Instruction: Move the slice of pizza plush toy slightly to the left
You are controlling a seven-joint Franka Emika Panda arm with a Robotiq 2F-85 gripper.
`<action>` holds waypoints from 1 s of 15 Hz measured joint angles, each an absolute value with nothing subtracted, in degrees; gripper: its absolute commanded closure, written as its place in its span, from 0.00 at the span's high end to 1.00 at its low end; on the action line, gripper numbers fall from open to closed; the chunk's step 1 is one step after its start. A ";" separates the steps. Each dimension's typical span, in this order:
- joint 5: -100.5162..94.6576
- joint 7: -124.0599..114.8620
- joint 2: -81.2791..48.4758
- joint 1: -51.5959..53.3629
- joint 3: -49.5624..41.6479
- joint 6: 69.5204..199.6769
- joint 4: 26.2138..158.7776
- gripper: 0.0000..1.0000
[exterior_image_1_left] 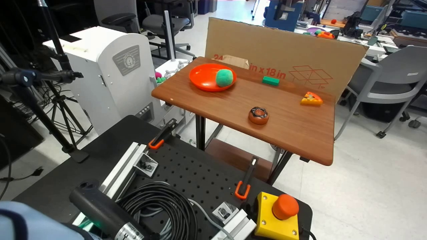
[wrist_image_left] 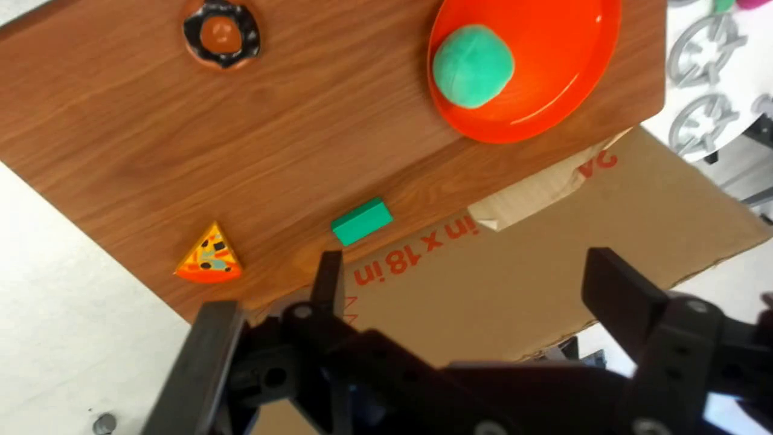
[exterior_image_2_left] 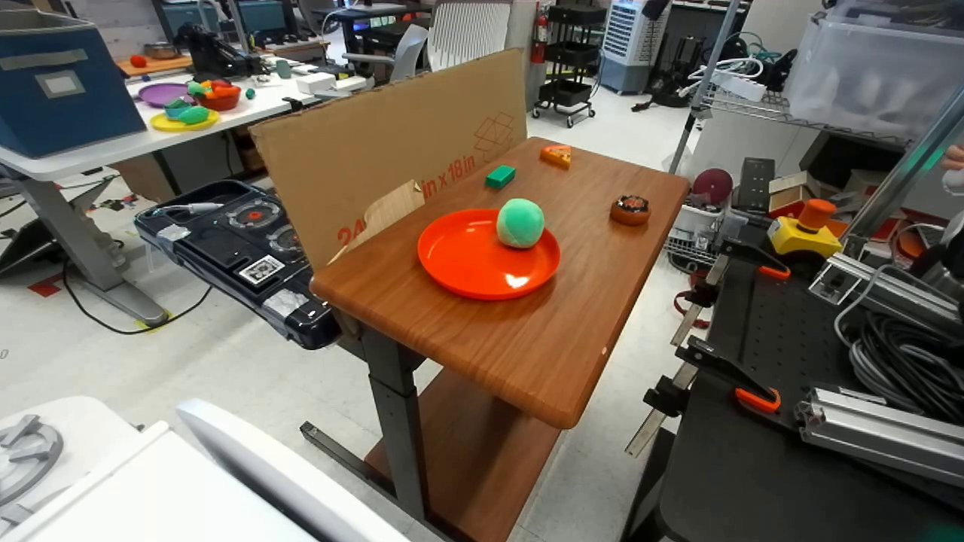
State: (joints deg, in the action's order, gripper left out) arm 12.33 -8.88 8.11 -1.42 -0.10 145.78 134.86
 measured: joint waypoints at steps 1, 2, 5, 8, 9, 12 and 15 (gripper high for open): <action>12.34 -8.71 5.28 -1.88 -0.76 147.25 133.23 1.00; 12.42 -8.53 2.46 -2.26 -1.44 148.39 131.61 1.00; 12.67 -8.24 -5.66 -3.62 -3.19 150.26 126.53 1.00; 12.80 -8.24 -13.21 -5.52 -4.28 150.82 120.73 1.00; 12.83 -8.24 -15.57 -6.25 -4.42 150.82 118.62 1.00; 12.84 -8.33 -22.19 -8.08 -4.65 150.69 112.43 1.00; 12.83 -8.34 -28.04 -9.19 -4.73 150.41 106.76 1.00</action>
